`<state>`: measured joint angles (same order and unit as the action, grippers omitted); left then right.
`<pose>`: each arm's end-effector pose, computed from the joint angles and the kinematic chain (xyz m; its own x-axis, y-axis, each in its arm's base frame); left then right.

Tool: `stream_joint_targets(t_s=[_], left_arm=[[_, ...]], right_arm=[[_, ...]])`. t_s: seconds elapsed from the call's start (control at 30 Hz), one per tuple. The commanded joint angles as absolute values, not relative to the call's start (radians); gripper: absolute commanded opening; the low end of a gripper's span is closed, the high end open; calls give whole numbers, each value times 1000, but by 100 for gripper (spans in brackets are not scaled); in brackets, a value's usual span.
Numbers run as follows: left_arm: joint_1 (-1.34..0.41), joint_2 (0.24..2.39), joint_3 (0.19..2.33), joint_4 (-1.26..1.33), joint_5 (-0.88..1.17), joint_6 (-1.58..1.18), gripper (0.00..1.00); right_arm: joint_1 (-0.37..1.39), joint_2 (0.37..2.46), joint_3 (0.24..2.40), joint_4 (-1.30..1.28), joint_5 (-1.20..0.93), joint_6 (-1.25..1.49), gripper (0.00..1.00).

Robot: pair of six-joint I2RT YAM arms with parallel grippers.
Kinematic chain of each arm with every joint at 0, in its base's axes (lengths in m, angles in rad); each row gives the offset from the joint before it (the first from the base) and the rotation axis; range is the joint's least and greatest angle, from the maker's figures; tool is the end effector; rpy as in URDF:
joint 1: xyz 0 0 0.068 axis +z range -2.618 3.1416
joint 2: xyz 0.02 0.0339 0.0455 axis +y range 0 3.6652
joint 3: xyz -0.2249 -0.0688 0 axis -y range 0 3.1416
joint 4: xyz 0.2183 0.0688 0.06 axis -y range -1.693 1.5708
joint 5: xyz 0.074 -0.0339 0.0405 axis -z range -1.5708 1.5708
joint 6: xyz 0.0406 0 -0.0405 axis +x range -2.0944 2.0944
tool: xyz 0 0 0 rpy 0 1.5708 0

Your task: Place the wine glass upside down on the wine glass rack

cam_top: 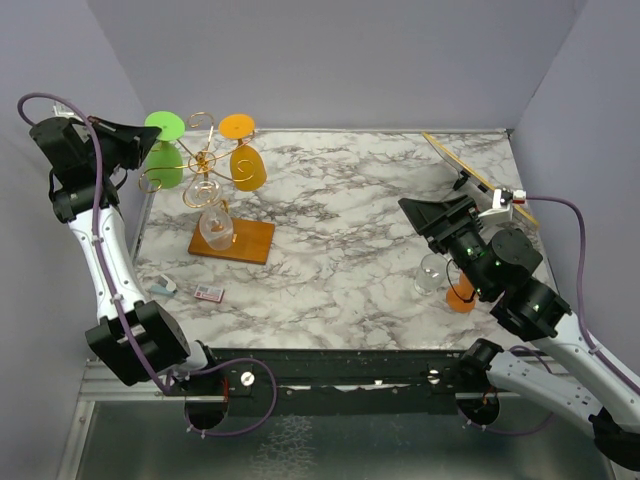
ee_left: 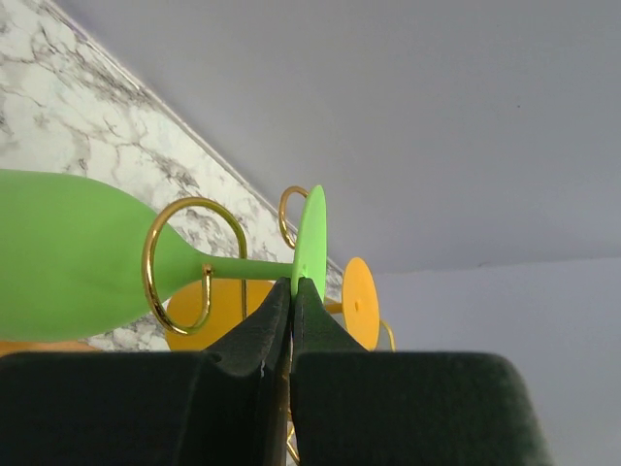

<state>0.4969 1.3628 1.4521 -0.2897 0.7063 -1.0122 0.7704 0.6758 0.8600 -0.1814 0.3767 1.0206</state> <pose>0.2661 0.1143 0.3919 -0.2593 -0.8745 -0.4098 -0.0443 0.4347 -0.8995 0.1252 0.1006 0.3535 -0.3259 0.7882 -0.5220 -0.2023 0.4812 0.8530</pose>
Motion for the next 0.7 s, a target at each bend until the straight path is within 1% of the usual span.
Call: stream_joint_targets(t_s=[0.0, 0.27, 0.67], left_arm=[[499, 1376, 1475, -229, 607, -1030, 0], [499, 1341, 1458, -280, 505, -988, 0], [502, 1292, 1417, -369, 501, -923, 0]], right_arm=[[768, 672, 868, -181, 385, 1018, 76], [768, 667, 866, -191, 392, 1017, 75], [768, 661, 863, -196, 390, 1019, 76]])
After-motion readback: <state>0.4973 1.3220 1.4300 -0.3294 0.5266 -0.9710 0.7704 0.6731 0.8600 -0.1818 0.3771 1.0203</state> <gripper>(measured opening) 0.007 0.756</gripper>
